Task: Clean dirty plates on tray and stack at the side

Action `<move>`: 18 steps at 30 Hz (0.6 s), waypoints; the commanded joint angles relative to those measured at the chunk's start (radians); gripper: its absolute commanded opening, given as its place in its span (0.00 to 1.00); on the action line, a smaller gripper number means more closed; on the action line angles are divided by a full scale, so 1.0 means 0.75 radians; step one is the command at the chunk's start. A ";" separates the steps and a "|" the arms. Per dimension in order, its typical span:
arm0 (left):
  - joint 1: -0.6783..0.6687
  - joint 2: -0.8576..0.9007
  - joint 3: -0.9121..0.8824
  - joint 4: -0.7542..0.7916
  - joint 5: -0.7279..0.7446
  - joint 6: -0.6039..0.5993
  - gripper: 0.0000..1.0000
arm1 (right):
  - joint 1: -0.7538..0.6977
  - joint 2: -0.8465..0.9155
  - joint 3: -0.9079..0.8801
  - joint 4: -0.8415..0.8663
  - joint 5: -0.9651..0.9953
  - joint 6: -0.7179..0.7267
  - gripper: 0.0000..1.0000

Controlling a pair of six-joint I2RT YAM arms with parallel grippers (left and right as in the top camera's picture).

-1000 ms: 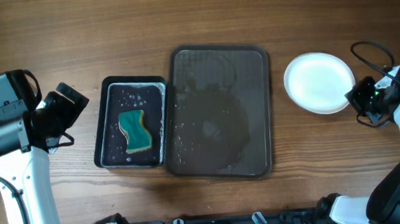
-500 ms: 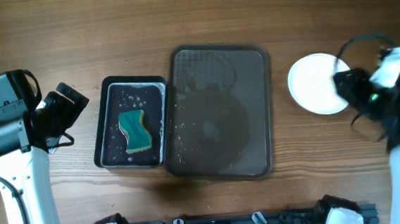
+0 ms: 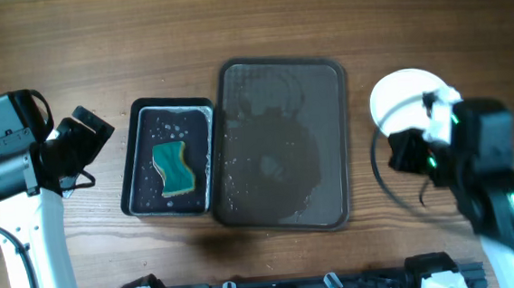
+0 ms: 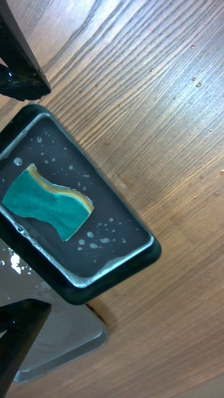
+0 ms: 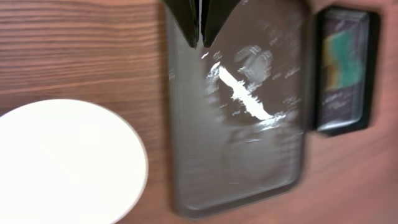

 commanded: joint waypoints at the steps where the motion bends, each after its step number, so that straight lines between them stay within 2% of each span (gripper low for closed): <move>1: 0.009 -0.011 0.014 0.000 0.015 0.007 1.00 | 0.007 0.295 -0.033 0.167 0.142 0.029 0.04; 4: 0.009 -0.011 0.014 -0.001 0.015 0.007 1.00 | 0.007 0.526 -0.032 0.330 0.030 -0.038 0.04; 9: 0.009 -0.011 0.014 -0.001 0.015 0.007 1.00 | -0.014 0.801 -0.032 0.459 0.029 -0.025 0.04; 18: 0.009 -0.011 0.014 -0.001 0.015 0.007 1.00 | -0.159 0.955 -0.032 0.523 0.090 -0.007 0.04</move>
